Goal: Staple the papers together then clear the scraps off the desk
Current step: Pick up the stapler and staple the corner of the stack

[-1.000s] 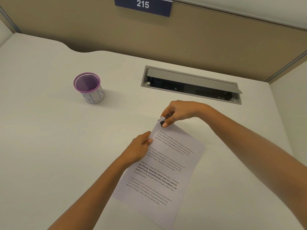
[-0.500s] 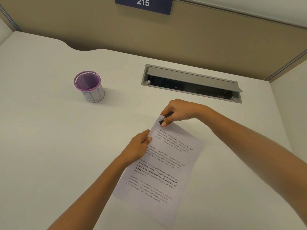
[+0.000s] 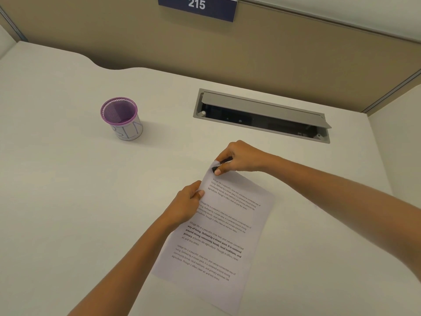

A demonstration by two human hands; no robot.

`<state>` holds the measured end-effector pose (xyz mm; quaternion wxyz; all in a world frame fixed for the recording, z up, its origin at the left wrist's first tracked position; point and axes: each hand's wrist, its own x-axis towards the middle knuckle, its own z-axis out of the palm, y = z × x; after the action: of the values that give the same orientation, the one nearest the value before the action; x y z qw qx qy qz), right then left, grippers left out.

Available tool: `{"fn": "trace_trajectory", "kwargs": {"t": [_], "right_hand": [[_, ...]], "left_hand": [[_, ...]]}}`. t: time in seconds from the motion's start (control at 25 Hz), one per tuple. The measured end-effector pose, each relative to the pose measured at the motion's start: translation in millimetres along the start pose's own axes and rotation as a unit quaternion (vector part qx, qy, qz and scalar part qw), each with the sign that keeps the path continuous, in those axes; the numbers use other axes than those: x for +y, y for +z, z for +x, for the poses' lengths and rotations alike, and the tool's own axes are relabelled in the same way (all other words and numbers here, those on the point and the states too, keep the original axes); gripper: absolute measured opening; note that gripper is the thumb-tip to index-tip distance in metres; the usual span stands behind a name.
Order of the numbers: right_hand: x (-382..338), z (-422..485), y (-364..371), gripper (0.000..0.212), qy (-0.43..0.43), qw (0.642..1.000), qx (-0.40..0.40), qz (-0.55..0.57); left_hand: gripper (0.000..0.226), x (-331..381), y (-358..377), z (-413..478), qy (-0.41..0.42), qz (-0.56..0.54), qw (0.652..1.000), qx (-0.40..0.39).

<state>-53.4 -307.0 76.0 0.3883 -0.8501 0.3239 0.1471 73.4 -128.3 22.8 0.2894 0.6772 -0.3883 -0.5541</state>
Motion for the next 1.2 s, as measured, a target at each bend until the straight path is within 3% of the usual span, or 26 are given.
{"fn": "trace_trajectory", "kwargs": {"t": [0.12,0.28,0.52,0.72,0.96,1.2], "right_hand": [[3,-3,-3,0.048,0.019,0.998,0.006,0.062],[17,-7,-9,0.034,0.049,0.977,0.046,0.202],[38,-12,-14,0.036,0.090,0.952,0.129,0.262],[55,-17,-7,0.046,0.104,0.955,0.174,0.215],[68,-11,6,0.037,0.112,0.962,0.239,0.061],[85,3,13,0.053,0.144,0.955,0.259,-0.002]], "left_hand": [[0.027,-2,-5,-2,-0.006,-0.034,0.999,-0.003],[0.029,-3,-7,-4,-0.006,-0.058,0.998,-0.008],[0.029,-2,-6,-5,-0.017,-0.084,0.996,-0.012],[0.029,-5,-3,-4,-0.019,-0.086,0.996,-0.017],[0.029,-3,-3,-5,-0.021,-0.096,0.995,-0.020],[0.029,-4,-4,-3,-0.024,-0.092,0.995,-0.021]]}}
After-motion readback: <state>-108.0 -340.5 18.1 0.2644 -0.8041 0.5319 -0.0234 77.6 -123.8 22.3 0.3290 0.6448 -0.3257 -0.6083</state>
